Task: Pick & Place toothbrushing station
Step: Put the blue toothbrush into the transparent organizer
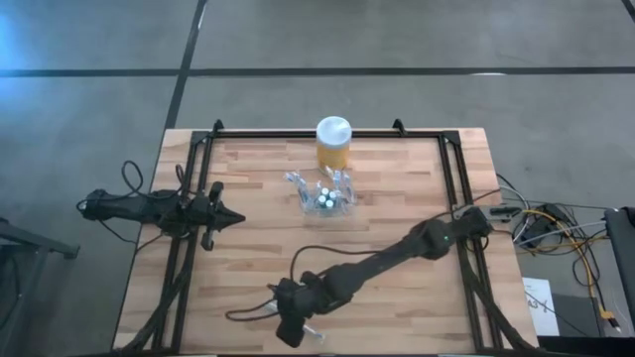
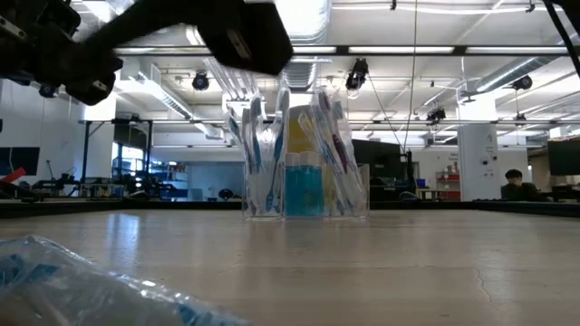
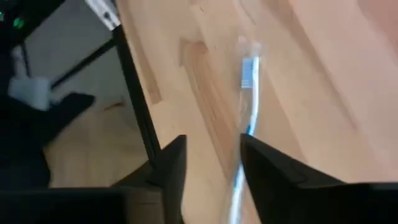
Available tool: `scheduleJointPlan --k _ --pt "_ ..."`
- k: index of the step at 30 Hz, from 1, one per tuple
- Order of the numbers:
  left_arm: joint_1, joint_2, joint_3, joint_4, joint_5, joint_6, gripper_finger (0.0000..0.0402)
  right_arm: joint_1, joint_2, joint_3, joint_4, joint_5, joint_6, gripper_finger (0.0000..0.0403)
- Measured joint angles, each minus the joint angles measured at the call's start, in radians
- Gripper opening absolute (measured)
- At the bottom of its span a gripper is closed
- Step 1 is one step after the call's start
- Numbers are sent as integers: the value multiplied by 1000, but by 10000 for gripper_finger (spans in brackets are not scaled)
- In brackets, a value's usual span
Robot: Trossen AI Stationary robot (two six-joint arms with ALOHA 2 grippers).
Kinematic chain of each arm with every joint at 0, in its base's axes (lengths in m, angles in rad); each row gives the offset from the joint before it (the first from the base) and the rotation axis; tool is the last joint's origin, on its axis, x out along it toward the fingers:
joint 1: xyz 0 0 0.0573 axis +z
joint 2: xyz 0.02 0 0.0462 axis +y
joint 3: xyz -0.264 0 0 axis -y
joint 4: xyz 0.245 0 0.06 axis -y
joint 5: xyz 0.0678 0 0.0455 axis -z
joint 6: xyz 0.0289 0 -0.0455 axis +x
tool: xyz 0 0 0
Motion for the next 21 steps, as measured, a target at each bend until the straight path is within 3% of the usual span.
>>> scheduleJointPlan --k 3,8,14,21 --pt "0 1 -1 0 0 15 13 -1 2 -49 6 -39 77 177" --pt "0 4 -1 3 -1 23 12 3 3 -83 20 -47 39 202" --pt "0 6 -1 3 -1 24 9 8 3 -131 131 -41 -49 206" --pt "0 6 -1 3 -1 35 14 29 3 -194 137 6 -79 206"
